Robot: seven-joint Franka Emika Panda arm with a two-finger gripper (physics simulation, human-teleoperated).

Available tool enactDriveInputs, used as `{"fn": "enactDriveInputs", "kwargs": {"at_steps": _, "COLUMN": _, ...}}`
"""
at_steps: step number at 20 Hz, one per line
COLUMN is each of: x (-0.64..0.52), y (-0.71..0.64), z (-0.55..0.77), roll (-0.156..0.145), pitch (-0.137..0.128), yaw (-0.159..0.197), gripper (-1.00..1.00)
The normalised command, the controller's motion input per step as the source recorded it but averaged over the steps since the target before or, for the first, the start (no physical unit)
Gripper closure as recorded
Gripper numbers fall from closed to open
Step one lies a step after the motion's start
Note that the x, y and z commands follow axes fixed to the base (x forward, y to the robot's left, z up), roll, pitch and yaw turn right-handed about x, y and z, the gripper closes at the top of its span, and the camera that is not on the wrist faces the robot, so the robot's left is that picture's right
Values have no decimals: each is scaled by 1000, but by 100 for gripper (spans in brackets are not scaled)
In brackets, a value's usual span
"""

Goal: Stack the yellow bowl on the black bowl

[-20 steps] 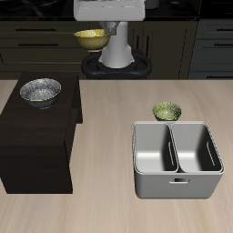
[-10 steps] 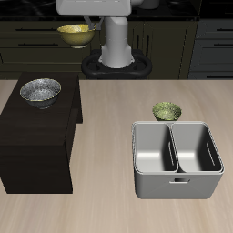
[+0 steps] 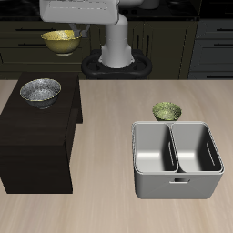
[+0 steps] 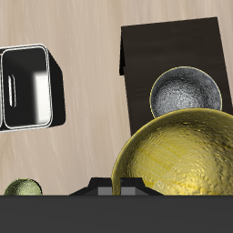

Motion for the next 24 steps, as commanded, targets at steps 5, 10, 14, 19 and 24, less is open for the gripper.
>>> {"fn": "enactDriveInputs", "kwargs": {"at_steps": 5, "x": 276, "y": -178, "z": 16, "roll": -15, "pitch": 15, "yaw": 12, "gripper": 100}}
{"fn": "enactDriveInputs", "kwargs": {"at_steps": 10, "x": 270, "y": -180, "z": 45, "roll": -7, "pitch": -1, "yaw": -3, "gripper": 100}}
{"fn": "enactDriveInputs", "kwargs": {"at_steps": 14, "x": 205, "y": -182, "z": 62, "roll": -14, "pitch": -21, "yaw": 4, "gripper": 100}}
{"fn": "enactDriveInputs", "kwargs": {"at_steps": 19, "x": 310, "y": -296, "z": -2, "roll": -45, "pitch": -7, "yaw": -22, "gripper": 100}}
{"fn": "enactDriveInputs", "kwargs": {"at_steps": 24, "x": 222, "y": -159, "z": -15, "roll": -30, "pitch": 6, "yaw": -3, "gripper": 100}}
